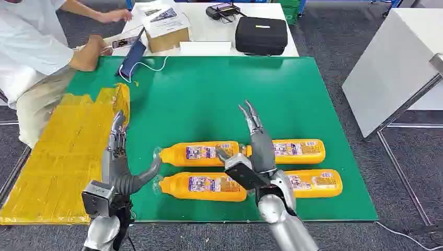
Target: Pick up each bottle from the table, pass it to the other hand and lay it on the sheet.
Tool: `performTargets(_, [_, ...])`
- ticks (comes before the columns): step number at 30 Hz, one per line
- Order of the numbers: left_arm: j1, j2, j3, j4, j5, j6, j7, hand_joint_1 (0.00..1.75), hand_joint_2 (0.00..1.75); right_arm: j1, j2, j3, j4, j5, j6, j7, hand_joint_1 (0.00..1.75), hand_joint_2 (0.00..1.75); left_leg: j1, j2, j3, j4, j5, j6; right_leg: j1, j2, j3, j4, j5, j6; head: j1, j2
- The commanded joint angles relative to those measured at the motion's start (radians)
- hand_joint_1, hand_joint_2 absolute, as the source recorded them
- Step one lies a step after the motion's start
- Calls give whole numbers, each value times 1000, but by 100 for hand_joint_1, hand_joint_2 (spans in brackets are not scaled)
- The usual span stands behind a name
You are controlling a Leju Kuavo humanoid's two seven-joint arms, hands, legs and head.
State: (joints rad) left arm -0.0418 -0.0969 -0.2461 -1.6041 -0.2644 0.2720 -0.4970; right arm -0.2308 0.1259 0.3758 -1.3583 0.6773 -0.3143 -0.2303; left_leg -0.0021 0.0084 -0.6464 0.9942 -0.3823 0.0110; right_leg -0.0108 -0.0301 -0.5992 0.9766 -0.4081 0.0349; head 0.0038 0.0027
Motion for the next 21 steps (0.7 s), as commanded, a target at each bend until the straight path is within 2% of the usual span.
performTargets(1, [-80,-25,8,109,-19,-19,25,0,175,-255,-41,81,404,161,34,77,0,175,1,1,7,-1,-2,-1,0,4,7,-2,-1,-1,0,0])
performTargets(6, [-107,-34,1,140,-10,-42,31,0,175,-357,-35,121,540,263,57,133,0,175,0,0,6,0,-1,0,0,3,7,-1,-2,-1,0,0])
performTargets(15, [-114,-36,-1,145,-5,-51,32,0,175,-398,-22,134,600,288,64,147,0,175,1,0,6,0,-2,0,0,2,6,0,-2,-1,0,0])
performTargets(21, [-138,-43,-2,183,8,-63,34,0,175,-465,6,182,753,344,83,163,0,175,0,0,3,0,0,0,0,1,3,0,0,0,0,0])
